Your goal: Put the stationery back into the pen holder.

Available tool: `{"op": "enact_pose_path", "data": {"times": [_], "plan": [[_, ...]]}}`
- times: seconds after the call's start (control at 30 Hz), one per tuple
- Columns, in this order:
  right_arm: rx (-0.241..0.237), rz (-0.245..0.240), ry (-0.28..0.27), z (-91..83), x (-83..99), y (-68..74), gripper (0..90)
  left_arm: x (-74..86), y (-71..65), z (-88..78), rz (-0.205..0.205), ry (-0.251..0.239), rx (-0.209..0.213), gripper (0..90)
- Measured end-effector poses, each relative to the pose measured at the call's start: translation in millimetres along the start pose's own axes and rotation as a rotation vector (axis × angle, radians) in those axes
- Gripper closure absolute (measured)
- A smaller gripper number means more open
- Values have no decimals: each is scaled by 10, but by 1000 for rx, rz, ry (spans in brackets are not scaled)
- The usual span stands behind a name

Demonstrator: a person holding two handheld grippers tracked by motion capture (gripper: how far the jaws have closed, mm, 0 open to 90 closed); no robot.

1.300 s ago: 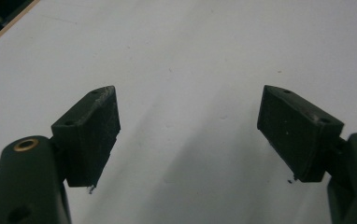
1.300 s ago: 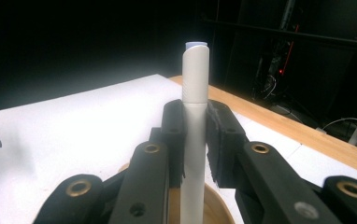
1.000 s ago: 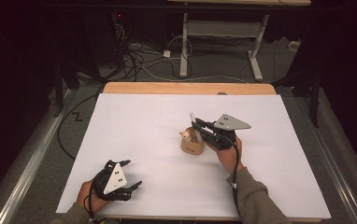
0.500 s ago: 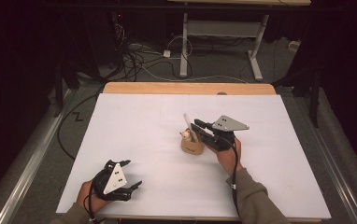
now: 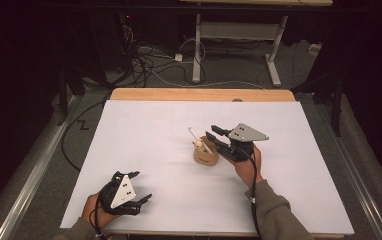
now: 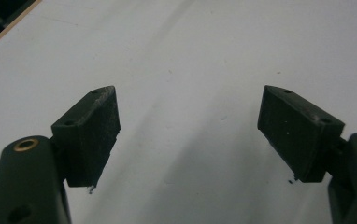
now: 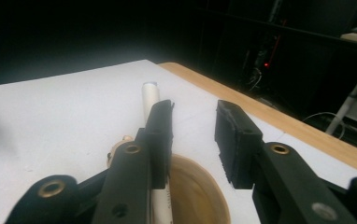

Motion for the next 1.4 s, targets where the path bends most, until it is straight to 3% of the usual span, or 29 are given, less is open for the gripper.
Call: {"op": "enact_pose_path", "data": {"times": [0.27,0.47,1.03,1.2,1.4], "plan": [[51,-40,-6,-134,-74,-40,575,0,0,4,1,1,0,204],[59,-71,2,-221,-93,-28,534,-1,3,2,1,1,-2,204],[131,-127,29,-357,-58,31,223,1,22,-7,0,2,-11,204],[140,-178,67,-400,4,100,211,-9,20,-22,0,-3,-15,204],[134,-188,82,-481,43,136,211,-9,23,-24,0,-3,-16,204]]}}
Point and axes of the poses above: each handheld gripper's, and its own axes: z roughly forward along the jaws, x roughly out of its underside, y roughly to its left, the point moved 10 cm from there along z, roughly forward along the jaws, and after that the axes turned 2 degrees about -x, right-handed, at the moved point
